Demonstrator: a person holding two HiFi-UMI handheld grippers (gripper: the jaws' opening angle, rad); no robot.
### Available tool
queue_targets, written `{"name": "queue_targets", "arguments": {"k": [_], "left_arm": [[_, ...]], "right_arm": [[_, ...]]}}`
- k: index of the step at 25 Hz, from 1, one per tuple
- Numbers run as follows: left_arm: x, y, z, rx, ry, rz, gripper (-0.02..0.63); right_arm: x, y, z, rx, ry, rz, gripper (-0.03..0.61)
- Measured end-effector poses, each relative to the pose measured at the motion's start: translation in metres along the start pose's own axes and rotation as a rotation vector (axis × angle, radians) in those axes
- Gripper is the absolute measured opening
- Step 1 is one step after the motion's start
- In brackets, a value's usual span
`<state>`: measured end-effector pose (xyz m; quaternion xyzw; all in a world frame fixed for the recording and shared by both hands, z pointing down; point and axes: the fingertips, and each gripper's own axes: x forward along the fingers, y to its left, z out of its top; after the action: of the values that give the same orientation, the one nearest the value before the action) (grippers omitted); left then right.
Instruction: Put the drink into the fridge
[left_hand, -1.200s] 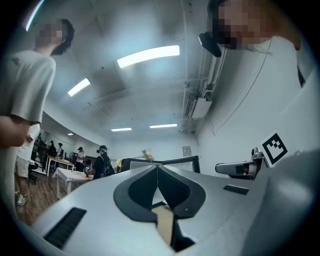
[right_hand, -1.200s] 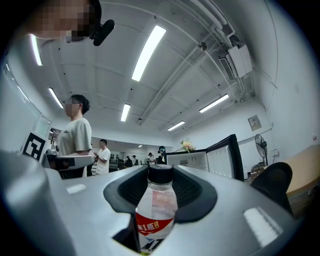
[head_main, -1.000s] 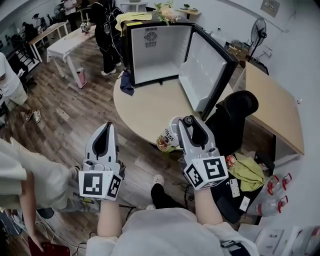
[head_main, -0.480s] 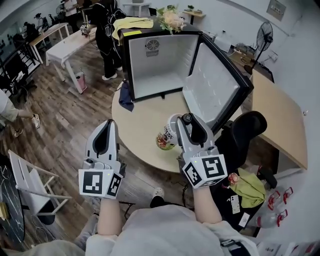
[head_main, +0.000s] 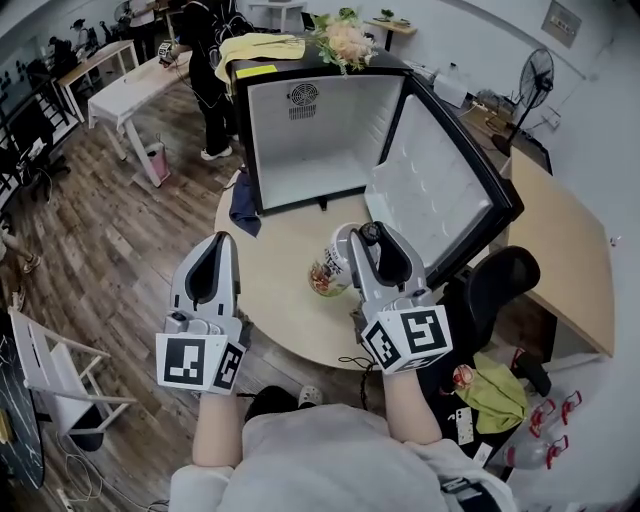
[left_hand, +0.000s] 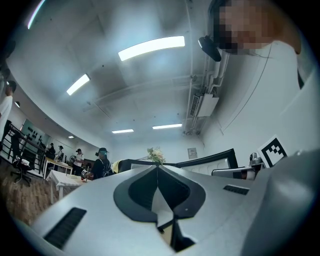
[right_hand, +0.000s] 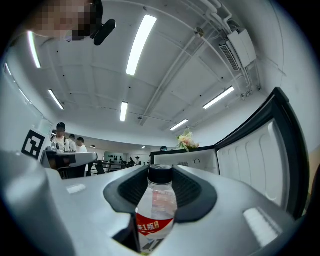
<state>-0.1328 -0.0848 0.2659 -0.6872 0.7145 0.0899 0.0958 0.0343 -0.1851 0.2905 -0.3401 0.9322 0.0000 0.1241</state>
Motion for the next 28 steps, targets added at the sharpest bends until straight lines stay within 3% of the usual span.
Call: {"name": "queue_targets", "arguments": {"k": [10,28], "left_arm": [[0.046,0.020,-0.027,-0.019,0.038,-0.024,0.009],[0.174,0.086,-0.069,-0.071,0.080,-0.225,0.009]], "right_arm": [[0.042,-0.021,-0.025,0.017,0.042,-0.019,0.158],[0.158,-0.056,-0.058,-0.008,0.084,-0.182,0.156]]}}
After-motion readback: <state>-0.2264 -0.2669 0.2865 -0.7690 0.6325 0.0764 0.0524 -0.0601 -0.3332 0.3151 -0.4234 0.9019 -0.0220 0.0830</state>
